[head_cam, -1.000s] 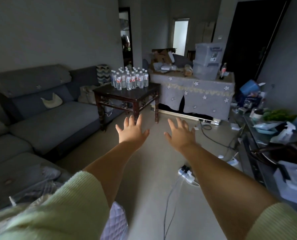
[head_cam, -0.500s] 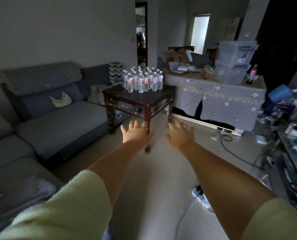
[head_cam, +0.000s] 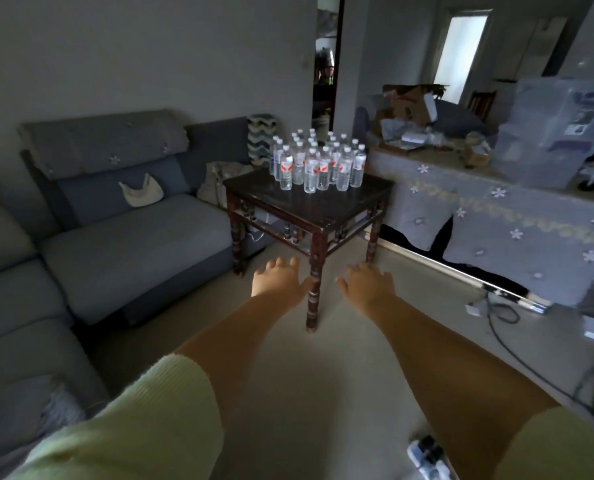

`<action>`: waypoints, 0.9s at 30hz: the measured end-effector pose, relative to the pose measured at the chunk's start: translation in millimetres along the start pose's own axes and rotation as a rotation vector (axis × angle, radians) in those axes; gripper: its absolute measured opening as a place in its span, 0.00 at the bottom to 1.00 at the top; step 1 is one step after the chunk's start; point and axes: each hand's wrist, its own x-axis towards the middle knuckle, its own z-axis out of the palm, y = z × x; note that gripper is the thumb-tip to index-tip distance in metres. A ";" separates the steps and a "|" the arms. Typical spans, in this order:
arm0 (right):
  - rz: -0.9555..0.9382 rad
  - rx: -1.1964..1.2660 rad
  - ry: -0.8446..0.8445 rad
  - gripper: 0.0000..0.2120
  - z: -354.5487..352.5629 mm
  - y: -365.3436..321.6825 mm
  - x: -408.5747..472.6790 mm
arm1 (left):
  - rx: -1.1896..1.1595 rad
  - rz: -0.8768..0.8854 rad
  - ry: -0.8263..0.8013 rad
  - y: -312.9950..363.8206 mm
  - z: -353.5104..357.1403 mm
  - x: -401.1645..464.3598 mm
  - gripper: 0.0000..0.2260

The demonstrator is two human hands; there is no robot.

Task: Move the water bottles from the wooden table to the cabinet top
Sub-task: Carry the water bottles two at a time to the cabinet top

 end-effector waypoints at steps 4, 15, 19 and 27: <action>-0.044 -0.010 -0.007 0.22 7.6 -26.6 70.8 | 0.019 0.014 -0.003 -34.3 13.2 65.6 0.24; -0.008 0.104 0.019 0.23 0.8 -111.9 272.5 | 0.018 0.078 -0.045 -131.6 3.8 267.2 0.23; 0.015 0.076 -0.009 0.22 11.2 -124.9 322.3 | 0.009 0.090 -0.077 -157.1 15.2 316.6 0.21; 0.078 0.064 -0.027 0.21 14.4 -117.7 450.8 | 0.040 0.081 -0.086 -178.2 28.2 442.6 0.22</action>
